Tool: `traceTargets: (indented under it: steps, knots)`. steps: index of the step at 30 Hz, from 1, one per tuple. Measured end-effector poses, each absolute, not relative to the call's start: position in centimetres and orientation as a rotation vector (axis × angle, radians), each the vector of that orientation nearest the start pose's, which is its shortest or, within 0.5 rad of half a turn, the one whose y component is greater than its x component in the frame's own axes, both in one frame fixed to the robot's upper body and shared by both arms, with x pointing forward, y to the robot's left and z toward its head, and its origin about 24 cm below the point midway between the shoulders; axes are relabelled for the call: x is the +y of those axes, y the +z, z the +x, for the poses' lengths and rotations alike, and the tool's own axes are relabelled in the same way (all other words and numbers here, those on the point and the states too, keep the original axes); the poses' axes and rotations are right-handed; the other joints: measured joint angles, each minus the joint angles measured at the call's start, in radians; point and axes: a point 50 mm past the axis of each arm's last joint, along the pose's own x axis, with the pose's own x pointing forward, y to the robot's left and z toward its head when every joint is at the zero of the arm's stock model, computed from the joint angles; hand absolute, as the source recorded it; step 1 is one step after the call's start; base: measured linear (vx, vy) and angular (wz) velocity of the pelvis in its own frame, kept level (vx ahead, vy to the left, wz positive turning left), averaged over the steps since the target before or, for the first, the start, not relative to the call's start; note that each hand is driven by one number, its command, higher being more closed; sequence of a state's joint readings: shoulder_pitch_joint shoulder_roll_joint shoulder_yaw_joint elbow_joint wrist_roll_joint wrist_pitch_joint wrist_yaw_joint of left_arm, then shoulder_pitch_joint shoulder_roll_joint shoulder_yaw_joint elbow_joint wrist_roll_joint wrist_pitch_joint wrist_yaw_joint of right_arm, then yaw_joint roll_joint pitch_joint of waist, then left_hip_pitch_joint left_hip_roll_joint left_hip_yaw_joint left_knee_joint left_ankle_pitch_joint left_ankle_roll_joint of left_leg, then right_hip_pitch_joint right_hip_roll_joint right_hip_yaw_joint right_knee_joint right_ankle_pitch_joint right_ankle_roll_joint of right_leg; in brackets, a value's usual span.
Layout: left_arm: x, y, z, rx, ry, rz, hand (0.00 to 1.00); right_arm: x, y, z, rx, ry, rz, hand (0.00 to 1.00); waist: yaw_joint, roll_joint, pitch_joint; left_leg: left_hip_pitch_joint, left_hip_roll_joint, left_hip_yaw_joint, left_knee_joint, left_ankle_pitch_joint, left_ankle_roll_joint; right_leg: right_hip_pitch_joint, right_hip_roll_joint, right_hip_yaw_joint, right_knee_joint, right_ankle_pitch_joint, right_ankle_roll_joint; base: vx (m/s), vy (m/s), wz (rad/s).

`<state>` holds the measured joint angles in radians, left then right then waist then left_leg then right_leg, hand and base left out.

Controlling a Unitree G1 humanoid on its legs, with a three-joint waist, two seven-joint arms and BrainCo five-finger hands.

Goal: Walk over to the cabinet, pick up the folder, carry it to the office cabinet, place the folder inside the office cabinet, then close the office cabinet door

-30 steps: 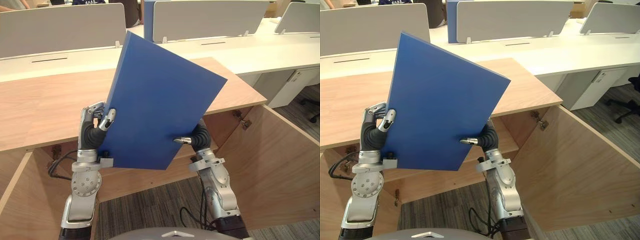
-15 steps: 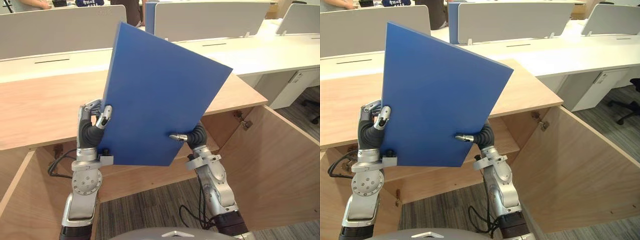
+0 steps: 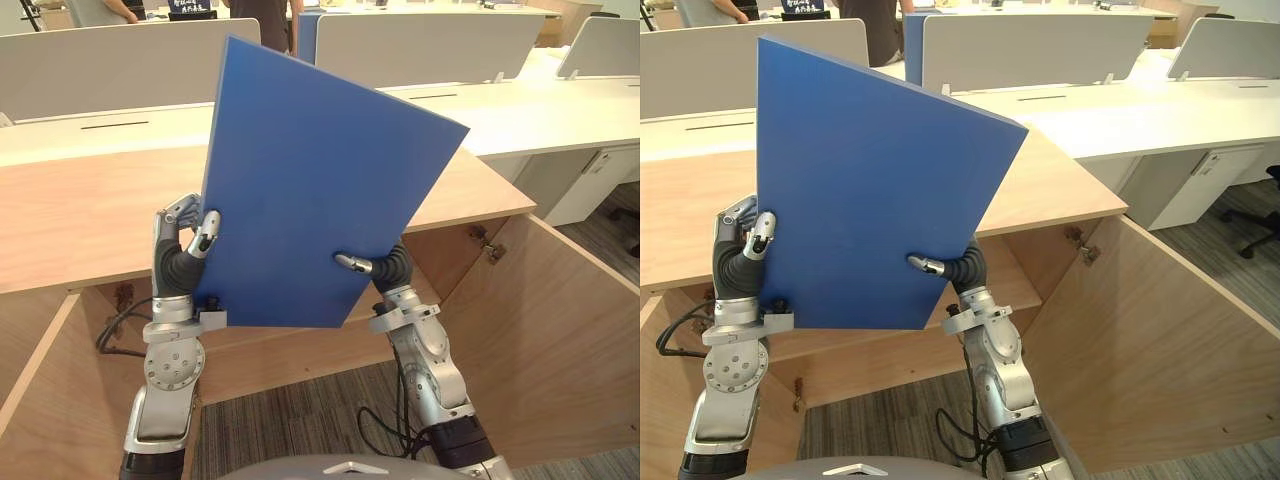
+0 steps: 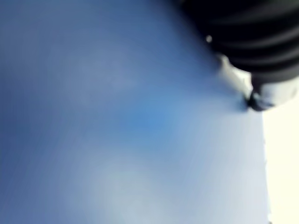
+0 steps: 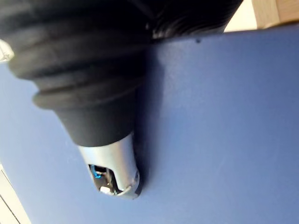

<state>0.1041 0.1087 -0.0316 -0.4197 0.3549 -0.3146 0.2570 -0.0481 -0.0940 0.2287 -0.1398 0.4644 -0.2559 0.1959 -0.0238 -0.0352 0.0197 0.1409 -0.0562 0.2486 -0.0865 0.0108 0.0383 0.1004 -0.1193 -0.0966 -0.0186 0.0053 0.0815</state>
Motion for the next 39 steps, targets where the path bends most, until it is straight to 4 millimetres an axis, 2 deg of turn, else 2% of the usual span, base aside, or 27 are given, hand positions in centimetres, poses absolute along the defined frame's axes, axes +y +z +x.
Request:
traceTargets:
  steps: [6, 12, 19, 26, 33, 39]
  knots:
    - [15.3, 14.1, 20.7, -0.671, 0.184, 0.359, 0.0, -10.5, 10.7, 24.7, -0.408, 0.408, 0.387, 1.0, 0.002, -0.001, -0.001, -0.001, 0.0, -0.001, 0.0, 0.0, 0.0, 0.0, 0.0, -0.001, -0.003, 0.002, 0.002, 0.0, 0.0, 0.0]
    - [15.8, 13.3, 20.2, -0.627, 0.208, 0.36, 0.0, -10.6, 10.9, 24.7, -0.42, 0.373, 0.369, 1.0, 0.002, -0.001, -0.001, -0.001, 0.0, -0.001, 0.005, 0.0, 0.0, 0.001, 0.0, -0.001, -0.003, 0.005, 0.008, 0.0, 0.0, 0.0]
    - [18.5, 14.1, 18.4, -0.651, 0.385, 0.267, 0.0, -11.7, 12.1, 24.7, -0.49, 0.293, 0.355, 1.0, 0.01, -0.001, -0.001, 0.0, 0.0, -0.003, 0.0, -0.001, -0.001, 0.002, -0.001, -0.002, -0.001, 0.0, 0.002, 0.0, 0.0, 0.0]
    - [20.0, 13.6, 17.1, -0.617, 0.486, 0.127, 0.0, -12.9, 12.4, 24.5, -0.515, 0.213, 0.336, 1.0, 0.015, -0.003, 0.0, -0.001, -0.002, -0.023, 0.0, 0.0, 0.0, 0.006, -0.005, -0.024, 0.008, -0.006, 0.005, 0.0, -0.001, 0.07]
    - [20.4, 11.8, 16.0, -0.521, 0.505, 0.057, 0.0, -13.5, 11.7, 24.1, -0.487, 0.174, 0.283, 1.0, 0.025, -0.01, 0.006, -0.006, -0.002, -0.034, 0.0, 0.0, 0.0, 0.006, -0.005, -0.034, 0.011, -0.009, 0.009, 0.0, -0.009, 0.06]
    - [20.5, 8.2, 15.8, -0.34, 0.493, 0.048, 0.0, -14.0, 11.3, 23.9, -0.475, 0.126, 0.258, 1.0, 0.032, -0.021, 0.015, -0.016, -0.004, -0.057, 0.0, 0.004, 0.002, 0.006, -0.009, -0.059, 0.014, -0.014, 0.013, -0.01, -0.012, 0.11]
